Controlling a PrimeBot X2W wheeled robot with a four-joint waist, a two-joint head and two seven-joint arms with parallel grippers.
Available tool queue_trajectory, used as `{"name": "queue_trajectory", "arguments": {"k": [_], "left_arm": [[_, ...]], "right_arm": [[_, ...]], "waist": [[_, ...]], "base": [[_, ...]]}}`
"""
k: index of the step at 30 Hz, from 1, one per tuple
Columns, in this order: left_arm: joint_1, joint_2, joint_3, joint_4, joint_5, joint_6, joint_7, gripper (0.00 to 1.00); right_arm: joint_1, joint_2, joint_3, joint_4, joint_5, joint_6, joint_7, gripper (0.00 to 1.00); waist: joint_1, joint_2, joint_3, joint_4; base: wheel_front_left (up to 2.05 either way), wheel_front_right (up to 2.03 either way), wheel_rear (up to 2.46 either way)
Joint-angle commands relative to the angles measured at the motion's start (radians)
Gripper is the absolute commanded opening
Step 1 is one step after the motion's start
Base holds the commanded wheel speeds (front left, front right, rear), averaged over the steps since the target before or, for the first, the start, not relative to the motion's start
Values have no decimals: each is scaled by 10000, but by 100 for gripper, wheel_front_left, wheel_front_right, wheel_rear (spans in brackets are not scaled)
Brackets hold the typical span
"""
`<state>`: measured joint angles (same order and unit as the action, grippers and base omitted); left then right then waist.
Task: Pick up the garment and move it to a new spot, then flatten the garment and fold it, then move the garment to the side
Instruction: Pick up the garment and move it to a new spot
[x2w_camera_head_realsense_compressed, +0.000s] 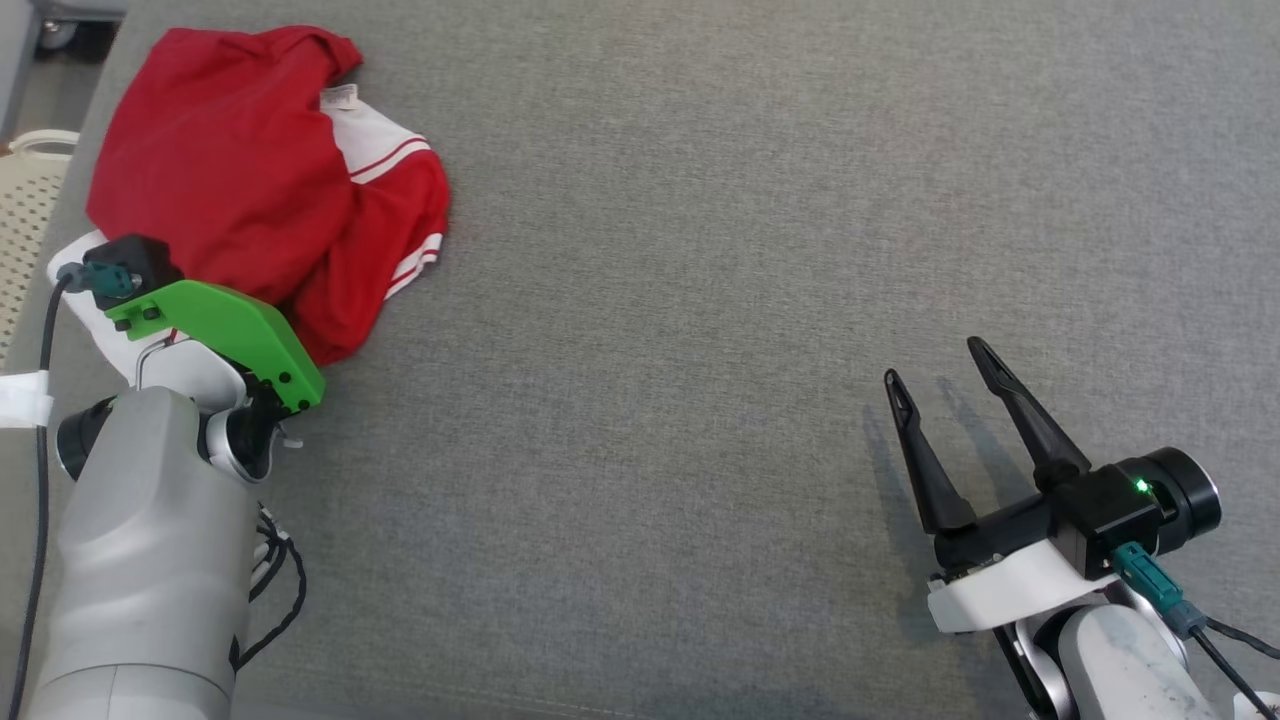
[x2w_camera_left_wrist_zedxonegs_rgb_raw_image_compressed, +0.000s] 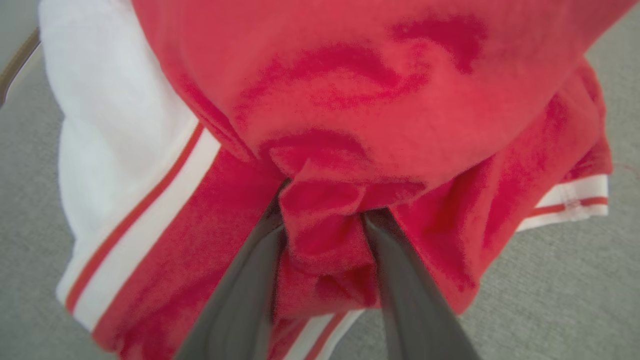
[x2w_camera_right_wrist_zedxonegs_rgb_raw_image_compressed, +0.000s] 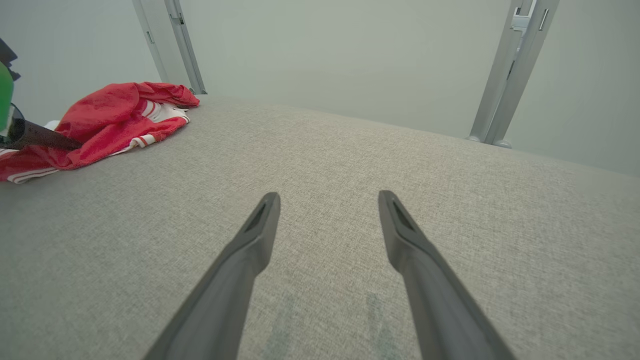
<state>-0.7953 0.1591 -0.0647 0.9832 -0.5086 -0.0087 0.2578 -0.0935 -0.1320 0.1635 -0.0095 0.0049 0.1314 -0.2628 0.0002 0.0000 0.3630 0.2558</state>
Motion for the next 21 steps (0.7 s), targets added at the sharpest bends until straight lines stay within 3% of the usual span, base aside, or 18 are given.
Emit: {"name": "queue_trajectory", "arguments": {"k": [1, 7, 12, 16, 21], "left_arm": [[-270, 155, -9, 189, -10, -73, -95, 0], [-616, 88, -732, 435, 508, -727, -620, 0], [-1305, 40, -1418, -392, 772, -1089, -1002, 0], [-1725, -37, -2158, -1742, 921, -1209, -933, 0], [-1670, -254, -3327, -4495, -108, -1229, 35, 0]], "right_arm": [[-200, 13, -66, -56, 45, -13, -29, 100], [55, 119, -329, 32, 130, -13, -29, 100], [237, 343, -402, 67, 204, -13, -29, 100], [168, 472, -335, 117, 282, -13, -29, 100], [89, 675, -378, 189, 466, -13, -29, 100]], "waist": [[-2, 0, 445, -544], [-2, 0, 151, -531], [-2, 0, -329, -471], [-2, 0, -660, -641], [-2, 0, -998, -1095]], "base": [[0, 0, 0], [0, 0, 0], [0, 0, 0], [0, 0, 0], [0, 0, 0]]}}
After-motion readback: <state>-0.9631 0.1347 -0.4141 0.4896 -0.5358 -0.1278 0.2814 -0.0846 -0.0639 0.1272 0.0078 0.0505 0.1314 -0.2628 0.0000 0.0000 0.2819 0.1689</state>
